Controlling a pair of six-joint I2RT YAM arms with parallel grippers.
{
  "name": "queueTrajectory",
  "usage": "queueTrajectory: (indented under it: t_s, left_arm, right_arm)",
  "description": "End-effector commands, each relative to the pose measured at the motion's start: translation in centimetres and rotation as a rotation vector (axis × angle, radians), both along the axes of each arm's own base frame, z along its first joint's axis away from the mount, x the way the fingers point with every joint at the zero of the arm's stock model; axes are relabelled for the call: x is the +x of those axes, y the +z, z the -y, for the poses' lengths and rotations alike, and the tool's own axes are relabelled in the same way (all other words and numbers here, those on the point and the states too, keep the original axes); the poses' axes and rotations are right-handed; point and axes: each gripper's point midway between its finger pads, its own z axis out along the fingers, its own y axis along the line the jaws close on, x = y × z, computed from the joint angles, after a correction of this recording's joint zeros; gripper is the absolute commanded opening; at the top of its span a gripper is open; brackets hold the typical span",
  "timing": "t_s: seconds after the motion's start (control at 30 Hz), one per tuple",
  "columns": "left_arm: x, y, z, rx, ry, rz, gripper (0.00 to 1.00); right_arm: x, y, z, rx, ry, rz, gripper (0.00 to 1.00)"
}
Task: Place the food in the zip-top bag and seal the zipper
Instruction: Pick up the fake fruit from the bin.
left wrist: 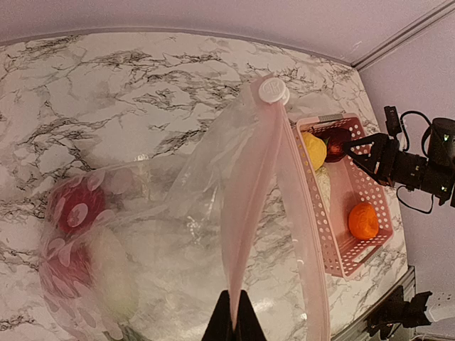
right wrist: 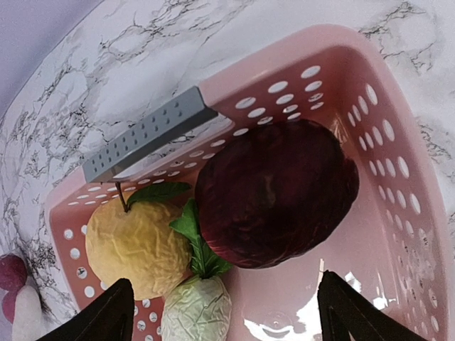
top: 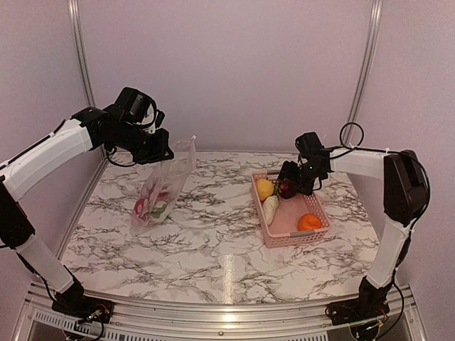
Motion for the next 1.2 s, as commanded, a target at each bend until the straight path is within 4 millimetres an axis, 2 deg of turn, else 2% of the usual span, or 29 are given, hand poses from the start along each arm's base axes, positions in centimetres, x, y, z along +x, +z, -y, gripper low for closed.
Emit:
queueTrajectory:
  t_s: [0.0,0.23,0.5,0.7,0.97,1.17]
  left_arm:
    - [-0.9,0.5,-0.2,-0.007,-0.012,-0.009,0.0]
    - [-1.2,0.4,-0.4,-0.007,-0.009,-0.013,0.0]
    - [-1.7,0.4,-0.9,0.0,-0.006,-0.012,0.0]
    - [-2.1,0.2,-1.2,0.008,-0.013,-0.013,0.0]
    - [-2.3,-0.1,-1.2,0.013,-0.023,-0.019,0.0]
    - [-2.0,-0.4,-0.8,0.018,-0.033,-0.022,0.0]
  right_arm:
    - [0.8,-0.8,0.8,-0.008,-0.074,0.007,0.86]
    - [2.1,-1.0,1.3,-0.017,-0.143,0.035,0.86]
    - [2.8,-3.0,1.1,-0.007,-0.179,-0.01,0.86]
    - [3.6,-3.5,1.1,-0.001,-0.207,0.01,0.8]
    - [3.7,-2.3,1.5,-0.022,-0.199,0.054,0.69]
    - [3.1,0.3,1.7,-0.018,-0.181,0.114,0.63]
